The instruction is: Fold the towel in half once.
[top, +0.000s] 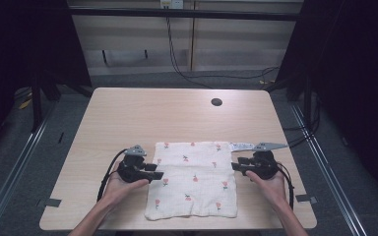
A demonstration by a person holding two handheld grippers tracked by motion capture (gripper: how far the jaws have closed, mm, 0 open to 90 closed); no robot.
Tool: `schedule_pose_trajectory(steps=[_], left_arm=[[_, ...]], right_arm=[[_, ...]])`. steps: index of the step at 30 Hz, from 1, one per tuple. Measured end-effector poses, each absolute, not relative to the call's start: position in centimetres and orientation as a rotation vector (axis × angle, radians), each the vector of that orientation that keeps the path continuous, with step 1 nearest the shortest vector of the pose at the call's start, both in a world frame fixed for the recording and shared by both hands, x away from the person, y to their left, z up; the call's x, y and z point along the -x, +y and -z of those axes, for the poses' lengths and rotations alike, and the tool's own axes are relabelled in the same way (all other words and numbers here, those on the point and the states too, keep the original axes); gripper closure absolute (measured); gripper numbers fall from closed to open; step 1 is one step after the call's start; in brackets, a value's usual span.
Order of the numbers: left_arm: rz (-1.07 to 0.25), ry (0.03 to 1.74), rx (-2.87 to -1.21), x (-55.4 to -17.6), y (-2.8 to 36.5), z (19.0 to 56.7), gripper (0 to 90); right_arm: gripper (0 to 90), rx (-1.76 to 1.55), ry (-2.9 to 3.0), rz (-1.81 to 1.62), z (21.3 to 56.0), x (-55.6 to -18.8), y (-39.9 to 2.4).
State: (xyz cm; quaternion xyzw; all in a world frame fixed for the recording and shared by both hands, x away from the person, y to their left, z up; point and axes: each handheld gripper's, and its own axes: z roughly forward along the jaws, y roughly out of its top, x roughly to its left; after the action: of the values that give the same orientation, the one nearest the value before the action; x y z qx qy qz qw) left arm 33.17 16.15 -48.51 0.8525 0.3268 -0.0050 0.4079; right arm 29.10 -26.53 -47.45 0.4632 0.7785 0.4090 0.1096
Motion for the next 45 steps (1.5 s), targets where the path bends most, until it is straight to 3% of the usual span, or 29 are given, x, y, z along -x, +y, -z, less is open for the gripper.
schedule_pose_trajectory(steps=[3,9,14,18,24,35,36,41,42,45], left_arm=[[-0.084,0.849,-2.135,-33.5,16.5,47.8,50.3],[-0.101,0.822,-2.117,-35.5,16.5,46.9,47.4],[-0.059,0.834,-2.119,-37.5,16.6,47.8,53.4],[-0.057,0.864,-2.115,-38.1,16.9,47.9,52.9],[-0.095,0.896,-2.102,-39.3,17.1,48.5,52.6],[-0.109,0.933,-2.104,-40.8,17.3,49.2,50.1],[-0.159,0.930,-2.111,-40.8,17.1,49.4,49.1],[-0.114,0.966,-2.089,-41.7,17.0,50.3,48.8],[-0.121,0.981,-2.064,-41.9,16.9,50.6,49.4],[-0.100,0.983,-2.044,-42.1,16.8,50.8,48.2]], right_arm=[[57.5,-1.340,2.300,-1.232,47.2,-30.2,-26.7],[53.1,-1.349,2.303,-1.209,47.0,-32.9,-27.2],[58.8,-1.347,2.247,-1.231,45.4,-34.7,-26.9],[61.7,-1.325,2.260,-1.206,45.1,-35.8,-26.4],[62.2,-1.385,2.344,-1.146,48.3,-38.3,-26.4],[63.7,-1.415,2.378,-1.022,49.7,-40.1,-25.5],[66.6,-1.407,2.370,-1.001,49.9,-40.0,-25.4],[75.2,-1.394,2.375,-0.978,49.8,-40.0,-25.3],[81.6,-1.370,2.388,-0.944,49.7,-39.9,-25.0],[84.4,-1.378,2.394,-0.954,49.7,-39.8,-24.8]])
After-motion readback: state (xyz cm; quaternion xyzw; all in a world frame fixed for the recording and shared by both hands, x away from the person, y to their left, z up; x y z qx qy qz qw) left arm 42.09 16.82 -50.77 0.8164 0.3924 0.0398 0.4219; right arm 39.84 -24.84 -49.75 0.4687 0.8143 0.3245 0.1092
